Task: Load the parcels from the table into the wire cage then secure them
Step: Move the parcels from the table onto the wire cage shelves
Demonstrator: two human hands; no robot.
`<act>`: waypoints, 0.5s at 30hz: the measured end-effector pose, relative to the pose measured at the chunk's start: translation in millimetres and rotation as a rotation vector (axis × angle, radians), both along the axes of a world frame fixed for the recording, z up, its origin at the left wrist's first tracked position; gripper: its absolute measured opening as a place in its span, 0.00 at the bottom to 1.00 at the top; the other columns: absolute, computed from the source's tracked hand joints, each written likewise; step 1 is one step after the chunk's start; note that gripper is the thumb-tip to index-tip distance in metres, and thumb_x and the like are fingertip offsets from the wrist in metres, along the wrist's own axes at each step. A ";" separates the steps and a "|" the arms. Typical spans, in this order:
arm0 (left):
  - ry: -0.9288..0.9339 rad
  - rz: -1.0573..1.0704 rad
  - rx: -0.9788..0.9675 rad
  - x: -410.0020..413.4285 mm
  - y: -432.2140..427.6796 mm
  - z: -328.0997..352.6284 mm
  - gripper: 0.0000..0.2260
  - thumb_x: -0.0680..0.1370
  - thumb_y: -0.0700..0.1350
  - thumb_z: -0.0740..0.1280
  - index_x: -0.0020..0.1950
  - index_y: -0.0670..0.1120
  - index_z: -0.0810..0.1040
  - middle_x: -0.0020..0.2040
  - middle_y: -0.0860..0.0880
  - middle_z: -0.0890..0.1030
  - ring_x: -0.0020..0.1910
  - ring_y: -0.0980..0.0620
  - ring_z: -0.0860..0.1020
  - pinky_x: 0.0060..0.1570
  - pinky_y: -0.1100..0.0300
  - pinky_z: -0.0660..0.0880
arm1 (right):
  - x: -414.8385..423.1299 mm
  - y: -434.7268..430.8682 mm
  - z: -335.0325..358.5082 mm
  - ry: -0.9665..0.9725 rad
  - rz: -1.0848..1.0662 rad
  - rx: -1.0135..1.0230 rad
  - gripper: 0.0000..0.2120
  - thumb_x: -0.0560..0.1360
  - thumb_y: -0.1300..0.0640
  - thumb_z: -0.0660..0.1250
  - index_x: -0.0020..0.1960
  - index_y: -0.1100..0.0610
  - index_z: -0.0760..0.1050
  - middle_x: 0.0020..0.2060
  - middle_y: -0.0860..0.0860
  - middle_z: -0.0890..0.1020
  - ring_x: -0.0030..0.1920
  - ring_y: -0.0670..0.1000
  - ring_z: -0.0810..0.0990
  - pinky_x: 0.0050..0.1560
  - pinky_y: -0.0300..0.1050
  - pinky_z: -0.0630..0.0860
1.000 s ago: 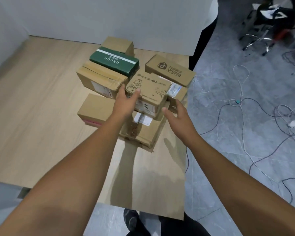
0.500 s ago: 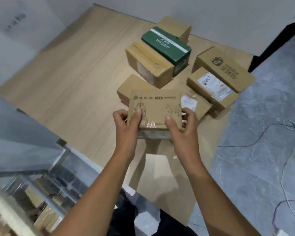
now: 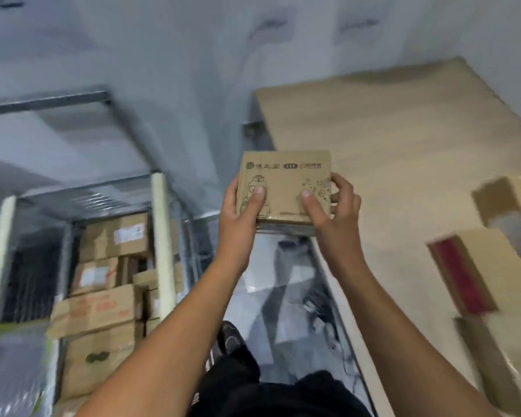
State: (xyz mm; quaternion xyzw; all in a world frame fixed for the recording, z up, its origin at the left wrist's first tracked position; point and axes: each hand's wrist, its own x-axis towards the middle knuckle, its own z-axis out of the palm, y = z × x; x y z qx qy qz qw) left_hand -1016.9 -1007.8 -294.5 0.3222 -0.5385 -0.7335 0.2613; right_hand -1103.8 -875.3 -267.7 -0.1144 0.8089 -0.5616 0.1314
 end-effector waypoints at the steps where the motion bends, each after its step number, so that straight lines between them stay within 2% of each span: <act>1: 0.008 0.061 0.006 12.4 -28.9 1.5 0.25 0.75 0.59 0.73 0.71 0.59 0.75 0.62 0.56 0.84 0.62 0.57 0.82 0.58 0.64 0.79 | 3.1 -35.4 2.1 0.003 0.070 -0.016 0.31 0.68 0.31 0.67 0.69 0.36 0.67 0.61 0.45 0.69 0.64 0.46 0.72 0.69 0.53 0.73; 3: 0.014 0.186 0.033 41.9 -81.9 0.0 0.26 0.76 0.56 0.73 0.74 0.56 0.74 0.63 0.54 0.84 0.63 0.56 0.82 0.58 0.64 0.79 | 16.3 -101.0 4.0 -0.022 0.231 -0.057 0.30 0.69 0.33 0.70 0.68 0.38 0.69 0.63 0.45 0.71 0.61 0.36 0.74 0.66 0.46 0.74; 4: 0.016 0.246 0.046 57.5 -105.2 -2.4 0.28 0.77 0.55 0.73 0.76 0.54 0.73 0.64 0.54 0.84 0.64 0.56 0.81 0.61 0.62 0.78 | 24.0 -130.2 2.6 -0.050 0.306 -0.081 0.29 0.70 0.35 0.71 0.68 0.39 0.69 0.63 0.45 0.74 0.60 0.36 0.76 0.65 0.46 0.76; 6: 0.004 0.370 0.066 90.1 -146.3 -10.1 0.28 0.77 0.54 0.73 0.76 0.53 0.72 0.64 0.53 0.84 0.64 0.55 0.81 0.64 0.59 0.77 | 40.1 -185.7 -5.8 -0.145 0.427 -0.105 0.25 0.70 0.38 0.73 0.64 0.37 0.71 0.61 0.44 0.80 0.60 0.42 0.81 0.65 0.53 0.79; 8: -0.004 0.485 0.077 118.9 -176.5 -22.5 0.26 0.76 0.55 0.73 0.73 0.55 0.75 0.62 0.54 0.85 0.62 0.57 0.82 0.59 0.63 0.78 | 54.8 -234.9 -16.7 -0.253 0.529 -0.078 0.22 0.68 0.37 0.74 0.59 0.30 0.71 0.59 0.43 0.81 0.58 0.47 0.83 0.61 0.55 0.81; 9: -0.008 0.546 0.090 131.6 -187.7 -30.6 0.25 0.76 0.56 0.74 0.72 0.57 0.75 0.62 0.56 0.85 0.62 0.58 0.82 0.57 0.66 0.78 | 60.9 -257.6 -24.5 -0.288 0.591 -0.059 0.22 0.66 0.36 0.74 0.58 0.27 0.70 0.60 0.44 0.80 0.58 0.49 0.83 0.58 0.53 0.82; 11: -0.035 0.663 0.139 152.4 -204.5 -49.9 0.27 0.76 0.58 0.74 0.74 0.57 0.73 0.63 0.56 0.84 0.63 0.58 0.81 0.58 0.65 0.78 | 71.5 -298.6 -44.4 -0.323 0.749 -0.023 0.28 0.68 0.35 0.73 0.65 0.27 0.69 0.67 0.46 0.77 0.62 0.49 0.82 0.58 0.49 0.82; 13: -0.059 0.771 0.167 165.3 -217.7 -72.8 0.28 0.78 0.55 0.73 0.77 0.55 0.70 0.66 0.54 0.82 0.66 0.56 0.80 0.60 0.64 0.78 | 79.9 -338.6 -67.8 -0.351 0.906 0.033 0.33 0.72 0.36 0.73 0.73 0.30 0.65 0.73 0.46 0.72 0.69 0.49 0.77 0.66 0.54 0.78; 15: -0.108 0.910 0.212 170.6 -232.5 -94.3 0.29 0.78 0.55 0.73 0.78 0.53 0.70 0.66 0.55 0.82 0.65 0.57 0.80 0.62 0.61 0.78 | 86.0 -378.5 -92.7 -0.398 1.030 0.082 0.33 0.75 0.38 0.72 0.76 0.33 0.64 0.74 0.46 0.71 0.72 0.49 0.74 0.69 0.56 0.76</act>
